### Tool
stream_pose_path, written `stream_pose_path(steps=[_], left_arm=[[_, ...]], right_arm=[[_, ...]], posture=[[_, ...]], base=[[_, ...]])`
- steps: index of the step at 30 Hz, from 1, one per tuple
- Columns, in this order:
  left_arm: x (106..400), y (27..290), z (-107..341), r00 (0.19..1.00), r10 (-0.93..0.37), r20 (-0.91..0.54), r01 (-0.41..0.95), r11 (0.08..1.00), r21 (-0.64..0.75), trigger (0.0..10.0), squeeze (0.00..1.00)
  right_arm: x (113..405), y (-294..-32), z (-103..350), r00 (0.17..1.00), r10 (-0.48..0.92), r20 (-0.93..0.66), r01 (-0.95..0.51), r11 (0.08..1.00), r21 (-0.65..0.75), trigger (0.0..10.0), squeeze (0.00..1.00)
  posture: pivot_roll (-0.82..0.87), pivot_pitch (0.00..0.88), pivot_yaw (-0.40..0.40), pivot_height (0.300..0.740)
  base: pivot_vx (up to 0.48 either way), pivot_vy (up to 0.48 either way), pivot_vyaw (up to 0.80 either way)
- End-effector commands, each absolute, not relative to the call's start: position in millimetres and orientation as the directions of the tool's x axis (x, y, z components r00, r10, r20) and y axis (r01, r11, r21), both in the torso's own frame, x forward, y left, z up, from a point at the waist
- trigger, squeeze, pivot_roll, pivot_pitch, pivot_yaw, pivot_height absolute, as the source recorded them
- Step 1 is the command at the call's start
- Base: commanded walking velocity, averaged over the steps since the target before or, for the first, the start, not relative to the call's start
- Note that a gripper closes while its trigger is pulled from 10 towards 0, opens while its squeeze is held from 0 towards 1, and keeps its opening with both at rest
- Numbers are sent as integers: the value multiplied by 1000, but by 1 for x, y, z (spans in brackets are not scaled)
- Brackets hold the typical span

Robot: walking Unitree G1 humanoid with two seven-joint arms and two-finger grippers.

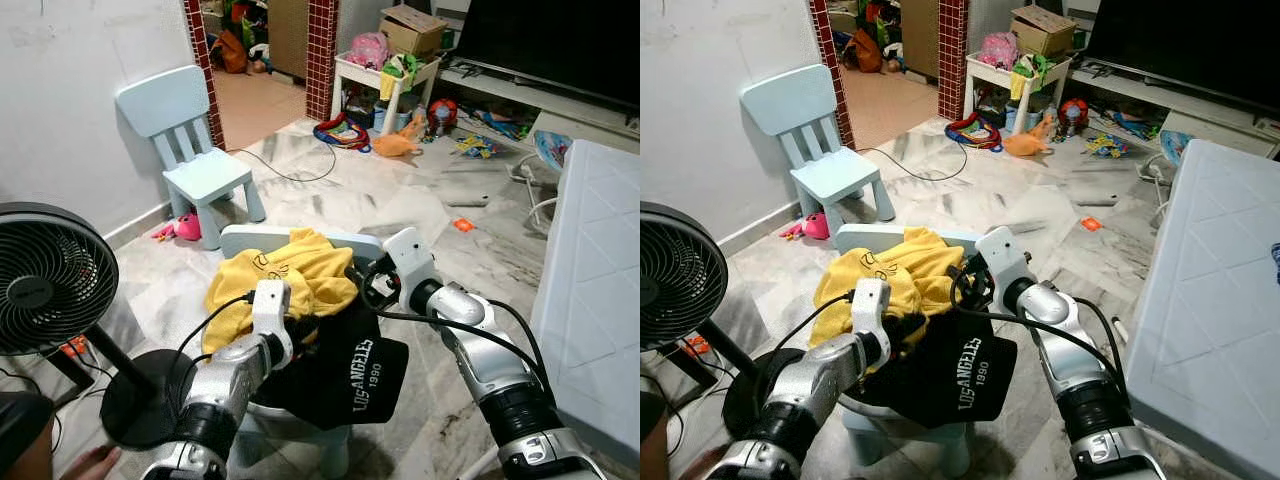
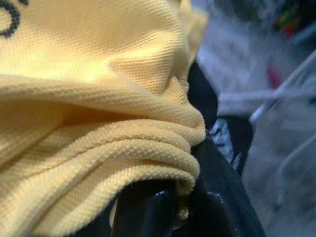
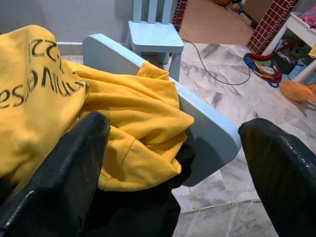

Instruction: Hang hanger

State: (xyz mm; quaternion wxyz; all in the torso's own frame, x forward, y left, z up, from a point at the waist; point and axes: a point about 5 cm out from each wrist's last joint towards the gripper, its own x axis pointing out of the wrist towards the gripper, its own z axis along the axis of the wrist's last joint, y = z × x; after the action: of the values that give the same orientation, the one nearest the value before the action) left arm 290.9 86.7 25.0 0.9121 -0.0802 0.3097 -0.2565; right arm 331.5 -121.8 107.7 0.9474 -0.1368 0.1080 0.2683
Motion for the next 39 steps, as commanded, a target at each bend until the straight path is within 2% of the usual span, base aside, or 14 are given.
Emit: stream_pose_path(steps=[1,2,5,11,13,19,23,26,28,30,36,39], left_arm=[[288,86,27,651,-528,-546,486,842,-235,10000,1000],[284,87,27,629,-532,-567,540,824,-175,10000,1000],[279,89,27,612,-529,-587,587,802,-111,10000,1000],[270,87,28,572,-530,-626,662,749,-30,10000,1000],[261,86,34,529,-552,-644,736,676,25,10000,1000],[243,97,43,474,-549,-688,822,556,122,10000,1000],[236,107,49,456,-542,-706,845,512,153,10000,1000],[234,115,56,468,-522,-713,848,492,196,10000,1000],[238,122,71,551,-509,-661,821,474,319,10000,1000],[240,124,77,590,-518,-620,802,467,372,10000,1000],[246,133,81,644,-521,-560,765,426,484,10000,1000],[250,133,84,656,-534,-534,755,453,474,10000,1000]], right_arm=[[333,-124,112,838,477,-265,-533,819,-214,10000,0],[333,-123,111,838,477,-265,-533,819,-213,10000,0],[333,-122,111,837,479,-265,-535,818,-212,10000,0],[333,-121,112,835,484,-263,-539,816,-210,10000,0],[334,-121,112,835,483,-264,-539,816,-212,10000,0],[332,-123,110,835,480,-269,-538,816,-211,10000,0],[332,-121,110,834,482,-268,-539,816,-208,10000,0],[333,-120,110,835,482,-266,-537,818,-205,10000,0],[333,-120,110,835,483,-265,-538,818,-205,10000,0],[333,-120,110,835,482,-265,-538,818,-205,10000,0],[334,-118,109,832,487,-266,-543,815,-204,10000,0],[334,-117,110,830,490,-265,-545,813,-203,10000,0]], posture=[[-17,15,-22,740],[-12,16,-22,740],[-6,15,-24,740],[-5,15,-26,740],[-5,17,-26,740],[6,18,-26,740],[10,19,-24,740],[18,17,-23,740],[19,14,-23,740],[23,9,-28,740],[25,6,-34,740],[24,6,-34,740]], base=[[0,0,0],[0,0,0],[0,0,0],[0,0,0],[0,0,0],[0,0,0],[0,0,0],[0,0,0],[0,0,0],[0,0,0],[0,0,0],[0,0,0]])
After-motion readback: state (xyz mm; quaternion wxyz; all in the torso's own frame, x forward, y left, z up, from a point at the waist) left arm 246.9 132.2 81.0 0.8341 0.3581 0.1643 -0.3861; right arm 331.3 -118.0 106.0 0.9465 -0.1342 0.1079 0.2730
